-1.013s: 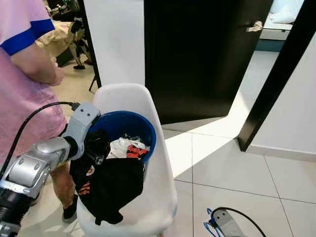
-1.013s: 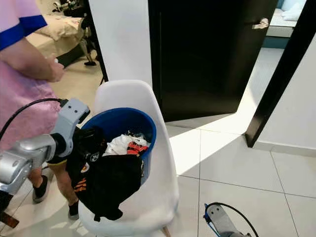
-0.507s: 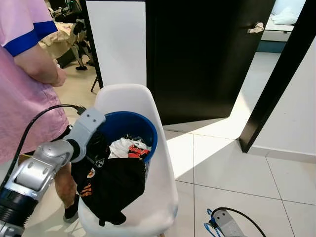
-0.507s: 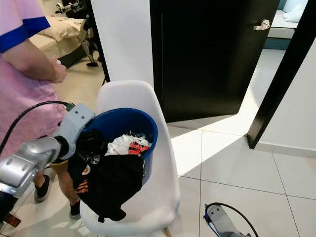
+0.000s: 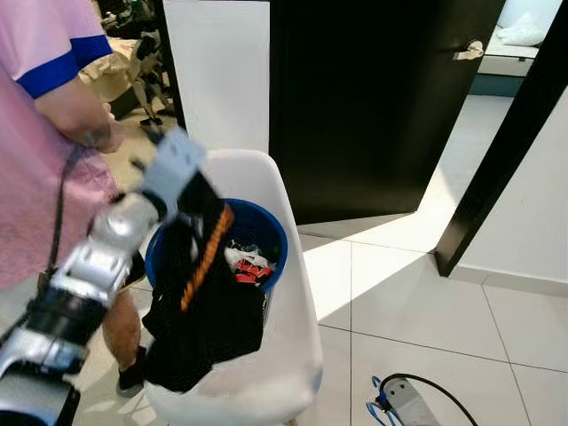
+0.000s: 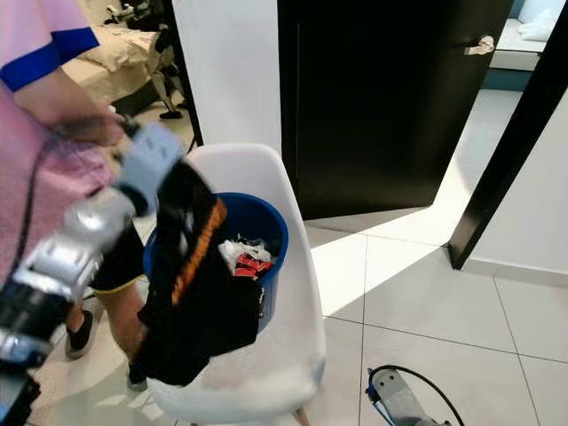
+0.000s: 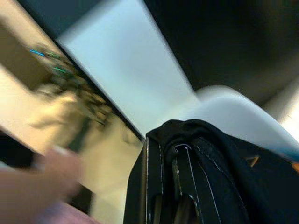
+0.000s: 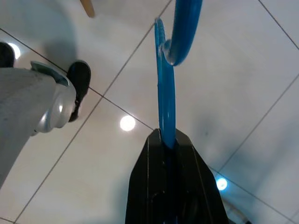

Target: Hang hanger

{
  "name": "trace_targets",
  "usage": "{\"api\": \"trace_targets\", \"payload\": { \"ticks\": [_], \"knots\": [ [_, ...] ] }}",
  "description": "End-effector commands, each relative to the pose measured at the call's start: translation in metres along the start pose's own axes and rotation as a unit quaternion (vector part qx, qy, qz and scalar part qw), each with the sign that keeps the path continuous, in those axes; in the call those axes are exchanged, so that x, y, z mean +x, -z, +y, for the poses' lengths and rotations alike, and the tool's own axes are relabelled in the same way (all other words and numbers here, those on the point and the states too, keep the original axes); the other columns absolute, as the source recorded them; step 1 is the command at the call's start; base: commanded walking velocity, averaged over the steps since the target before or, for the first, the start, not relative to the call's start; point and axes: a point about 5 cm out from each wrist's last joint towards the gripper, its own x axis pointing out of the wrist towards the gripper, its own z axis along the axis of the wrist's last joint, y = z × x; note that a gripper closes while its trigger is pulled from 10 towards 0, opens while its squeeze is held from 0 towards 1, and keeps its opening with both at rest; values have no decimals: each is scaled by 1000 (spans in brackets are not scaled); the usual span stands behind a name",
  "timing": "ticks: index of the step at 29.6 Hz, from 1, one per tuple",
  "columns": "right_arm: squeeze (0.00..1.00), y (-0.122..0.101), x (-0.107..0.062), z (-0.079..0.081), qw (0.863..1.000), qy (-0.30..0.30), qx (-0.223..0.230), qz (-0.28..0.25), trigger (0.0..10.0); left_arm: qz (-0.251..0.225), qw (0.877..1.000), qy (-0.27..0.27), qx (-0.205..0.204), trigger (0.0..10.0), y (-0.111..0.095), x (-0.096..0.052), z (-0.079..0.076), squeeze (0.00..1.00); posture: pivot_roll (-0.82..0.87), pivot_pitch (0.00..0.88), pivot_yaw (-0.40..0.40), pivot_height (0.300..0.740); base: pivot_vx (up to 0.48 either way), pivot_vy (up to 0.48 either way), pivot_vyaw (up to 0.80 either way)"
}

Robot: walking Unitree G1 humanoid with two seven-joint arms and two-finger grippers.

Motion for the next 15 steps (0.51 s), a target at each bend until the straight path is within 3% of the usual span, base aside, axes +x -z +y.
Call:
{"api": "trace_targets", "payload": {
  "ticks": [1,2,4,6,7,8,9,10,11,13,14,15],
  "knots": [
    [0,2,0,2,1000,-2,-3,2,10000,-34,995,-96,17,10000,-21,8,41,0,-55,24,-3,740,0,0,0],
    [0,2,0,2,1000,-2,-2,2,10000,-45,991,-125,27,10000,-29,10,53,0,-57,27,0,740,0,0,0],
    [0,2,0,2,1000,-2,-1,2,10000,-52,988,-143,35,10000,-34,11,60,0,-57,27,0,740,0,0,0],
    [0,3,0,2,1000,-2,0,2,10000,-51,988,-143,36,10000,-34,13,60,0,-56,30,5,740,0,0,0],
    [0,3,0,2,1000,-2,1,2,10000,-42,992,-114,32,10000,-27,16,47,0,-59,32,8,740,0,0,0],
    [0,3,0,2,1000,-2,1,2,10000,-42,992,-114,32,10000,-27,16,47,0,-59,32,8,740,0,0,0],
    [0,3,0,2,1000,-2,1,2,10000,-29,996,-74,32,10000,-17,17,28,0,-62,34,10,740,0,0,0],
    [0,3,0,2,1000,-2,1,2,10000,-29,996,-74,32,10000,-17,17,28,0,-62,34,10,740,0,0,0],
    [0,3,0,3,1000,-2,2,1,10000,-12,999,-10,30,10000,-2,14,-1,0,-65,36,9,740,0,0,0],
    [0,3,0,3,1000,-1,4,1,10000,11,993,114,16,10000,17,-1,-50,0,-68,38,8,740,0,0,0],
    [0,3,0,3,1000,-1,5,1,10000,14,989,149,11,10000,20,-7,-62,0,-68,38,8,740,0,0,0],
    [0,3,0,3,1000,-1,5,1,10000,14,989,149,11,10000,20,-7,-62,0,-68,38,8,740,0,0,0]
  ]
}}
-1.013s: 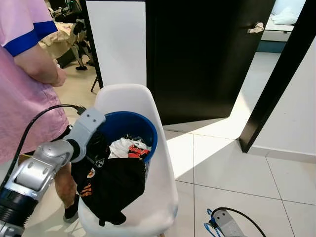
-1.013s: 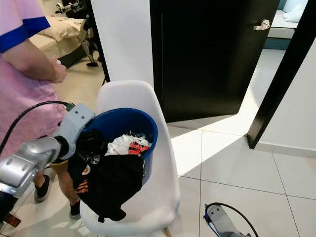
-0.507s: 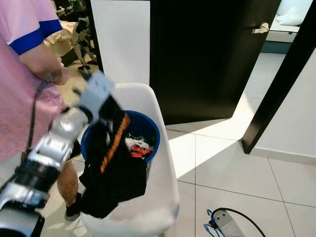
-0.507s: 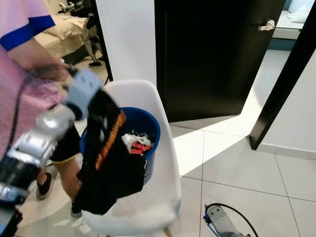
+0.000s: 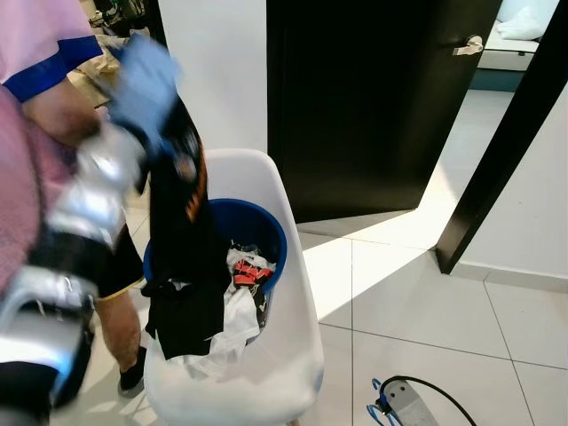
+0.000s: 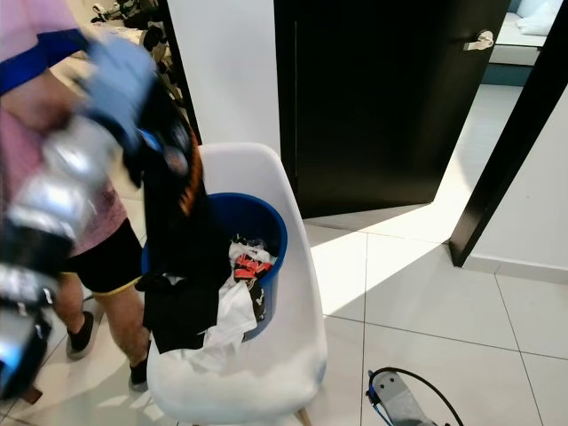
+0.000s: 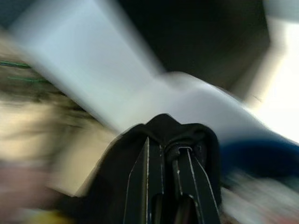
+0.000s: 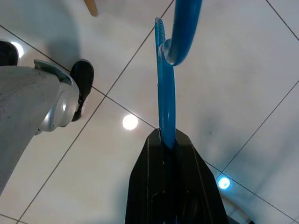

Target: Hang hanger

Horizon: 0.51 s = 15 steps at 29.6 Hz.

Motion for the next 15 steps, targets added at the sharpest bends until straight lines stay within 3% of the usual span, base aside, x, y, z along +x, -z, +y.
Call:
{"api": "trace_targets", "payload": {
  "ticks": [1,2,3,5,9,11,15],
  "knots": [
    [0,2,0,1,1000,0,2,2,10000,-29,999,20,12,10000,-17,-2,3,0,-63,38,7,740,0,0,0],
    [0,2,0,1,1000,-1,2,2,10000,-35,997,64,1,10000,-15,-9,-14,0,-61,36,6,740,0,0,0],
    [0,2,0,1,1000,-1,2,2,10000,-35,997,64,1,10000,-15,-9,-14,0,-61,36,6,740,0,0,0],
    [0,1,0,1,1000,-1,0,3,10000,-32,992,118,-24,10000,-14,-21,-27,0,-55,32,4,740,0,0,0],
    [0,1,0,1,1000,-1,0,3,10000,-29,988,147,-33,10000,-15,-26,-32,0,-54,31,4,740,0,0,0],
    [0,1,0,0,1000,-2,-1,3,10000,-32,977,207,-51,10000,-23,-42,-38,0,-51,24,3,740,0,0,0],
    [0,0,0,0,1000,-2,-2,3,10000,-32,970,232,-63,10000,-27,-48,-40,0,-51,24,3,740,0,0,0]
  ]
}}
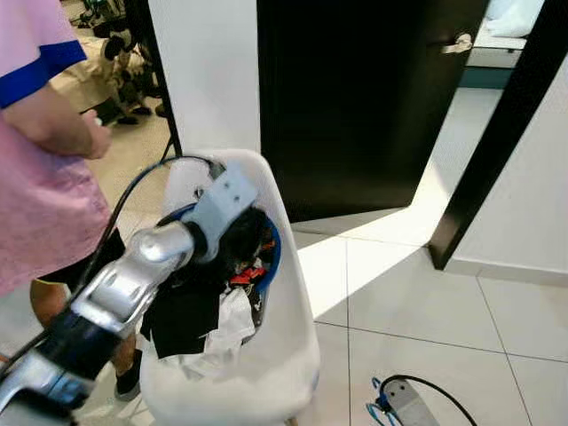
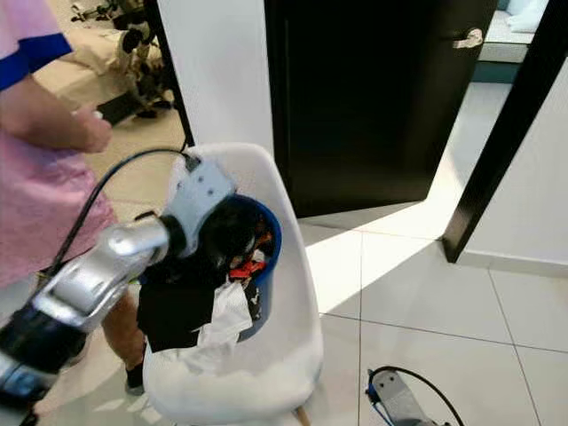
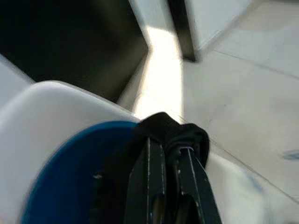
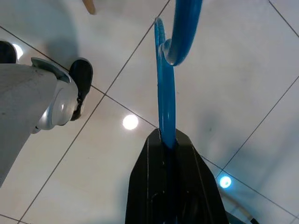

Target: Hang hanger

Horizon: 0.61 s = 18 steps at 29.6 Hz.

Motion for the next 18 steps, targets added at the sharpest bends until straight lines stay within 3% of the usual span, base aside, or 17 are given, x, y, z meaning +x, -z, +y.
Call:
{"api": "trace_targets", "payload": {
  "ticks": [1,2,3,5,7,12,13,14,15,18],
  "knots": [
    [0,-2,0,1,1000,-3,-4,0,10000,27,994,108,13,10000,-1,-15,-24,0,-48,19,1,740,0,0,0],
    [0,-2,0,1,1000,-3,-4,0,10000,27,994,108,13,10000,-1,-15,-24,0,-48,19,1,740,0,0,0],
    [0,-2,0,1,1000,-4,-5,0,10000,49,988,144,24,10000,5,-21,-33,0,-49,17,1,740,0,0,0],
    [0,-2,0,1,1000,-4,-5,0,10000,49,988,144,24,10000,5,-21,-33,0,-49,17,1,740,0,0,0],
    [0,-2,0,1,1000,-4,-6,1,10000,103,977,180,47,10000,20,-30,-44,0,-51,14,1,740,0,0,0],
    [0,-2,0,1,1000,-5,-6,3,10000,173,968,166,77,10000,38,-36,-42,0,-50,11,1,740,0,0,0],
    [0,-1,0,1,1000,-5,-7,3,10000,191,965,158,82,10000,42,-37,-38,388,-49,10,1,740,0,0,0],
    [0,-1,0,1,1000,-5,-7,3,10000,191,965,158,82,10000,42,-37,-38,388,-49,10,1,740,0,0,0],
    [0,-1,0,1,1000,-5,-7,3,10000,215,963,139,89,10000,50,-39,-32,1000,-50,12,1,740,0,0,0],
    [0,-2,0,1,1000,-5,-6,3,10000,221,962,132,89,10000,51,-40,-30,1000,-50,12,1,740,0,0,0]
  ]
}}
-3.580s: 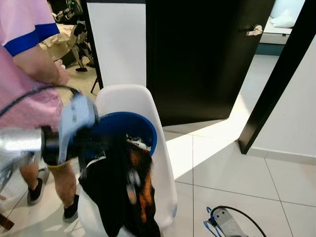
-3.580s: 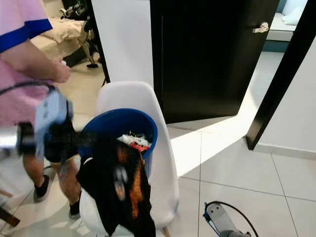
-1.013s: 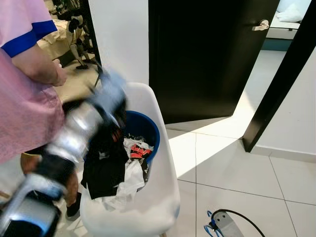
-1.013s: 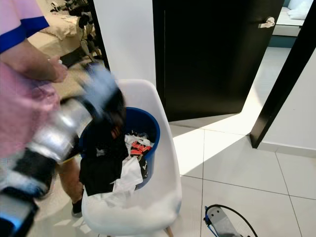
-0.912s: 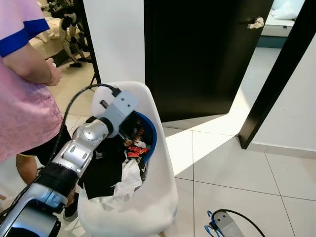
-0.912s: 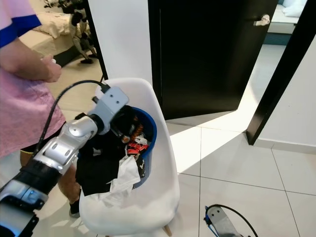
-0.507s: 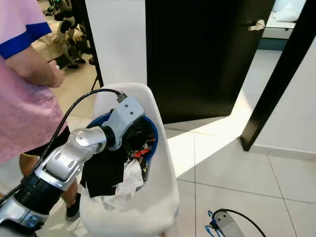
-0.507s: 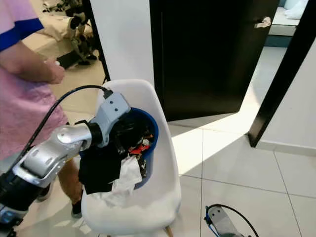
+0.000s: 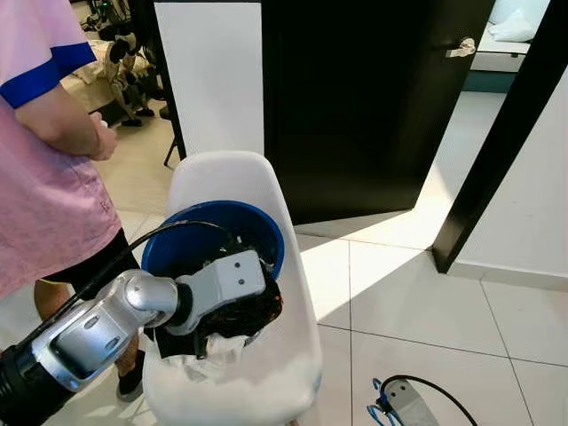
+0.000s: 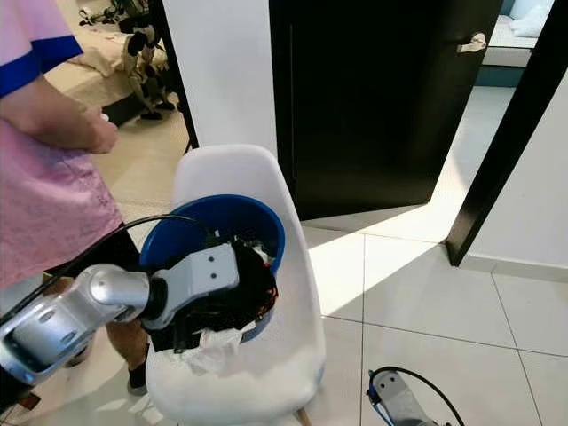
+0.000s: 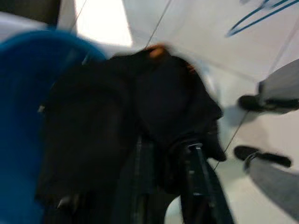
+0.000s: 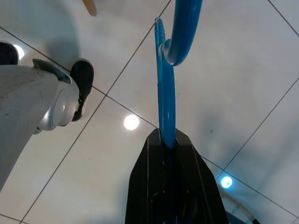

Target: Hang hanger

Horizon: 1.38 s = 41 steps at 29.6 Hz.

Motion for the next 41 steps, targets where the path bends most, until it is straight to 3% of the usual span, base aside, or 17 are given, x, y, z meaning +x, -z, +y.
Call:
{"api": "trace_targets", "payload": {
  "ticks": [1,5,8,9,10,11,15,18,20,25,26,33,35,37,41],
  "knots": [
    [0,0,0,0,1000,-2,-5,2,10000,22,1000,-13,3,10000,6,-4,5,1000,-53,16,3,740,0,0,0],
    [0,0,0,0,1000,-2,-4,2,10000,10,1000,-10,-2,10000,3,-8,6,1000,-53,19,4,740,0,0,0],
    [0,0,0,0,1000,-2,-5,3,10000,-105,994,25,-6,10000,-25,-30,8,1000,-49,24,2,740,0,0,0],
    [0,0,0,0,1000,-2,-5,3,10000,-105,994,25,-6,10000,-25,-30,8,1000,-49,24,2,740,0,0,0],
    [0,0,0,-1,1000,-2,-6,3,10000,-141,989,54,6,10000,-32,-46,8,1000,-50,26,2,740,0,0,0],
    [0,-1,0,-1,1000,-2,-6,2,10000,-130,988,82,16,10000,-27,-54,5,1000,-49,28,2,740,0,0,0],
    [0,-1,0,-1,1000,-2,-6,2,10000,-118,988,97,22,10000,-22,-57,2,1000,-49,28,2,740,0,0,0],
    [0,-2,0,-1,1000,-1,-6,2,10000,-36,990,129,42,10000,6,-61,-2,1000,-49,32,2,740,0,0,0],
    [0,-2,0,-1,1000,-1,-7,2,10000,12,989,128,74,10000,20,-57,0,1000,-46,35,2,740,0,0,0],
    [0,-3,0,-1,1000,-1,-8,2,10000,33,986,119,111,10000,27,-48,5,929,-44,37,0,740,0,0,0],
    [0,-3,0,-2,1000,-1,-9,2,10000,41,985,111,128,10000,32,-36,9,0,-45,41,4,740,0,0,0],
    [0,-4,0,-2,1000,0,-7,0,10000,72,979,106,161,10000,50,-11,10,0,-51,48,12,740,0,0,0],
    [0,-4,0,-2,1000,0,-6,0,10000,75,976,83,186,10000,56,4,10,0,-53,52,12,740,0,0,0],
    [0,-4,0,-2,1000,1,-6,0,10000,53,976,75,196,10000,56,16,7,0,-52,51,10,740,0,0,0],
    [0,-4,0,-2,1000,1,-6,0,10000,37,975,74,208,10000,56,22,5,0,-54,54,10,740,0,0,0]
  ]
}}
